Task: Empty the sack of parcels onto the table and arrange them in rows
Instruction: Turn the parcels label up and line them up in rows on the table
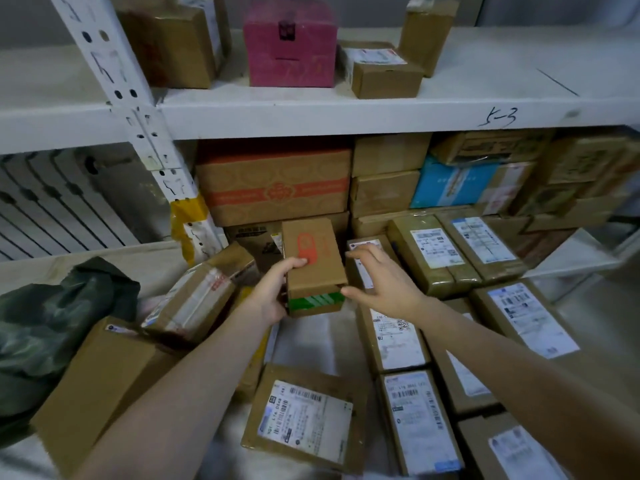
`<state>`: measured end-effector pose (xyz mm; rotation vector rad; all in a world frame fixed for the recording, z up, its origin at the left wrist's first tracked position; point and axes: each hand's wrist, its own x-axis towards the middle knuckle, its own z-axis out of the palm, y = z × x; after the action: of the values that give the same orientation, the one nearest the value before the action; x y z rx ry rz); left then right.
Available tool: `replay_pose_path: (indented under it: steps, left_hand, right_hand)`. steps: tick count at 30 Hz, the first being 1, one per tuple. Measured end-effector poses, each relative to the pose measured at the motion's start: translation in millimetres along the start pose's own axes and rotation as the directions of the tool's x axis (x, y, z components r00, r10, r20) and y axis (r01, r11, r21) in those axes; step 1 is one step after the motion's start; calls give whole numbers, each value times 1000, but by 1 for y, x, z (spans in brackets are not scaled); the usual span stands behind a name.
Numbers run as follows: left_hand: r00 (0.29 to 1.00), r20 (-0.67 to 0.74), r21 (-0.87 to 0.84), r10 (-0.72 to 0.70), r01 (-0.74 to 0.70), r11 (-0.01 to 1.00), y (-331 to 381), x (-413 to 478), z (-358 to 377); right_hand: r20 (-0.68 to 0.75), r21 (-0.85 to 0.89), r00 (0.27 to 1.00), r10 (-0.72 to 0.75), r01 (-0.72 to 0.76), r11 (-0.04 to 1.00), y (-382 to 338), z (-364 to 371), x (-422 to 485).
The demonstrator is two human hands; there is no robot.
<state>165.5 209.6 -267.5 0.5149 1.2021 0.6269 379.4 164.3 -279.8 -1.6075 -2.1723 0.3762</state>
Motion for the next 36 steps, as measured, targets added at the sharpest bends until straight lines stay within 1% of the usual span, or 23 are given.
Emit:
replay_pose_path:
  steps: [1, 2, 3, 4, 5, 7, 8, 9, 11, 12, 13, 14, 16, 17, 19, 21, 24, 25, 27, 30, 33, 34, 36]
  left_hand:
    - [999, -9, -26, 43, -44, 999, -4, 4, 1]
    - [993, -44, -26, 112, -113, 993, -8, 10, 5]
    - [974, -106, 47, 200, -196, 980, -12, 13, 11]
    - [939, -171, 203, 298, -263, 943, -15, 17, 16]
    - [900, -202, 409, 386, -280, 868, -19, 19, 22]
    - [811, -204, 744, 548, -235, 625, -26, 20, 35]
    - [770, -188, 826, 610, -212, 523, -31, 20, 40]
    - [739, -153, 861, 656, -227, 456, -34, 19, 43]
    - [729, -37, 857, 683, -329, 397, -37, 18, 42]
    - [743, -1, 815, 670, -388, 432, -36, 17, 40]
    - [759, -17, 735, 651, -432, 522, -33, 15, 37]
    - [797, -78, 617, 599, -433, 657, -29, 16, 32]
    - [920, -119, 369, 374, -309, 877, -22, 18, 23]
    - [968, -66, 292, 243, -214, 932, -21, 19, 19]
    - [994, 44, 217, 100, -107, 970, -22, 24, 12]
    - [993, 19, 113, 118, -119, 986, -25, 33, 8]
    - [987, -107, 25, 124, -122, 992, -29, 50, 9]
    - [985, -130, 26, 111, -108, 994, -32, 55, 11]
    - [983, -173, 19, 65, -63, 998, -39, 70, 15]
    - [984, -178, 61, 18, -7, 998, -45, 94, 13]
    - [990, -142, 107, -24, 39, 993, -49, 101, 18]
    - [988, -154, 136, -10, 31, 990, -51, 101, 22]
    - [976, -215, 279, 46, 16, 960, -56, 98, 28]
  right_hand:
    - [38, 155, 989, 141, -145, 977, 0, 0, 0]
    - [83, 325, 960, 268, -281, 903, -2, -2, 0]
    - [130, 490, 919, 373, -387, 781, -4, -1, 2]
    - [178, 609, 875, 449, -457, 649, -8, -1, 4]
    - [226, 678, 839, 495, -501, 538, -11, 0, 7]
    - [301, 742, 815, 494, -526, 416, -15, 6, 15]
    - [307, 752, 817, 488, -523, 402, -16, 9, 19]
    - [285, 755, 814, 507, -516, 404, -14, 15, 24]
    - [221, 773, 769, 600, -513, 372, -9, 21, 30]
    - [229, 795, 735, 639, -519, 312, -4, 21, 32]
    - [269, 815, 705, 656, -530, 235, 4, 20, 32]
    - [327, 829, 692, 644, -538, 157, 12, 19, 31]
    - [420, 836, 701, 576, -547, 56, 22, 16, 29]
    - [440, 836, 722, 534, -546, 50, 24, 16, 28]
    - [445, 845, 756, 480, -531, 54, 22, 15, 31]
    - [403, 854, 767, 498, -512, 97, 18, 14, 37]
    - [158, 793, 737, 657, -491, 360, 21, 14, 47]
    - [94, 770, 720, 688, -491, 408, 24, 15, 47]
    - [41, 722, 711, 702, -507, 471, 33, 17, 46]
    - [11, 580, 763, 646, -531, 617, 42, 21, 40]
    - [-17, 388, 840, 542, -494, 778, 49, 27, 35]
    - [-6, 295, 866, 500, -476, 829, 51, 31, 33]
    - [84, 104, 910, 406, -413, 905, 49, 40, 30]
